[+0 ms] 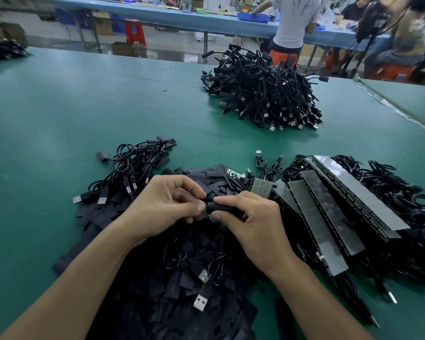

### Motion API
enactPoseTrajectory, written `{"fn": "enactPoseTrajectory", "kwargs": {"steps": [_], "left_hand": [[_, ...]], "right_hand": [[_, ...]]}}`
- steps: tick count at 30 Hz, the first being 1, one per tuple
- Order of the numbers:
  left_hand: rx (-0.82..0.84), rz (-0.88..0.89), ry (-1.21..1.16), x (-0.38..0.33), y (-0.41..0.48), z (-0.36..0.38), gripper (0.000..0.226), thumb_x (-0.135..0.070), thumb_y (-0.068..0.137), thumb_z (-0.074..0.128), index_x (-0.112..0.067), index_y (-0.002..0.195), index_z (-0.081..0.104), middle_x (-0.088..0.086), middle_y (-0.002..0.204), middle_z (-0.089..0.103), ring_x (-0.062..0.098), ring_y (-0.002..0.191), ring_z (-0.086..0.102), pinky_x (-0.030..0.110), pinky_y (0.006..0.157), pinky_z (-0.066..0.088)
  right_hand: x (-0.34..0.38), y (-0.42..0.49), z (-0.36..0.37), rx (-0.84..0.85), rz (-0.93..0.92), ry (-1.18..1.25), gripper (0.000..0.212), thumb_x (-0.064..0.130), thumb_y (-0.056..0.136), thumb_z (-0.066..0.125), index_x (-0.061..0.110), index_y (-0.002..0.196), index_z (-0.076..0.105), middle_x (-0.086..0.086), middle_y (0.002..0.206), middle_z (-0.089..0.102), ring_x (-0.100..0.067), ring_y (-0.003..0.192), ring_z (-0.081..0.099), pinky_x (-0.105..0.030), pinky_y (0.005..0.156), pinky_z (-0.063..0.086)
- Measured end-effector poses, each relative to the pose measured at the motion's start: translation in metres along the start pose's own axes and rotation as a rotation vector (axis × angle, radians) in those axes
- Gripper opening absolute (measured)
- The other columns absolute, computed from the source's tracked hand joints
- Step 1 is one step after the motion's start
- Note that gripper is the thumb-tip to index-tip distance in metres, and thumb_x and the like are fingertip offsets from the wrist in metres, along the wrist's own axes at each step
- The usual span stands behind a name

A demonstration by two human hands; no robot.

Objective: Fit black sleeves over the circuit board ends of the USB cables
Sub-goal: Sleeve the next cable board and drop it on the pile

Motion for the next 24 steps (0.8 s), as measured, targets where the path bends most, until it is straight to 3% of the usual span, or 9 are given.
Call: {"fn": "enactPoseTrajectory", "kwargs": {"steps": [5,8,11,17,21,24], "left_hand": [[-0.016,-0.019,-0.003,0.0,0.0,0.0,0.014,0.006,0.082,0.074,-0.002,0.091,0.067,0.02,0.072,0.072,0.021,0.065,0.07,0.023,0.057,0.055],[-0.04,-0.027,-0.003,0.001,0.0,-0.001,0.014,0.005,0.082,0.075,-0.002,0.091,0.066,0.02,0.07,0.072,0.023,0.062,0.069,0.024,0.056,0.056],[-0.052,-0.032,-0.009,0.001,0.0,0.0,0.015,0.005,0.082,0.075,-0.002,0.092,0.065,0.019,0.069,0.072,0.022,0.061,0.068,0.023,0.056,0.056],[-0.057,-0.036,-0.026,0.003,0.0,0.001,0.016,0.007,0.081,0.074,-0.003,0.09,0.065,0.017,0.068,0.071,0.021,0.062,0.069,0.022,0.056,0.055],[-0.046,-0.031,-0.023,0.002,0.0,0.001,0.016,0.007,0.082,0.074,-0.003,0.089,0.064,0.018,0.069,0.072,0.022,0.063,0.068,0.023,0.056,0.055],[-0.029,-0.018,-0.025,-0.001,-0.002,0.003,0.016,0.006,0.082,0.074,-0.002,0.091,0.064,0.019,0.073,0.073,0.021,0.065,0.07,0.022,0.056,0.055]], "right_hand": [[-0.005,-0.002,0.0,-0.043,0.093,0.054,0.042,0.022,0.075,0.085,0.024,0.115,0.073,0.021,0.087,0.069,0.002,0.084,0.064,-0.006,0.077,0.045],[-0.012,-0.004,-0.004,-0.157,0.188,0.124,0.036,0.025,0.074,0.086,0.031,0.106,0.073,0.021,0.077,0.068,0.002,0.072,0.066,-0.007,0.066,0.048],[-0.015,-0.005,-0.003,-0.204,0.197,0.155,0.028,0.021,0.076,0.085,0.024,0.103,0.077,0.018,0.078,0.072,0.001,0.074,0.069,-0.011,0.07,0.052],[-0.012,-0.006,0.003,-0.112,0.153,0.089,0.04,0.024,0.079,0.083,0.015,0.116,0.073,0.008,0.092,0.075,0.003,0.082,0.069,-0.011,0.078,0.052],[-0.016,-0.005,0.0,-0.138,0.217,0.191,0.026,0.023,0.079,0.082,0.019,0.104,0.077,0.016,0.085,0.075,0.003,0.079,0.069,-0.011,0.074,0.051],[-0.018,-0.003,-0.001,-0.149,0.28,0.326,0.012,0.02,0.081,0.08,0.028,0.089,0.076,0.012,0.078,0.075,-0.006,0.071,0.071,-0.021,0.069,0.055]]}}
Point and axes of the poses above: each hand's wrist, its own y-axis towards the middle knuckle, its own z-axis out of the palm, x = y × z, the point moved 5 cm from there along y, towards the middle knuckle
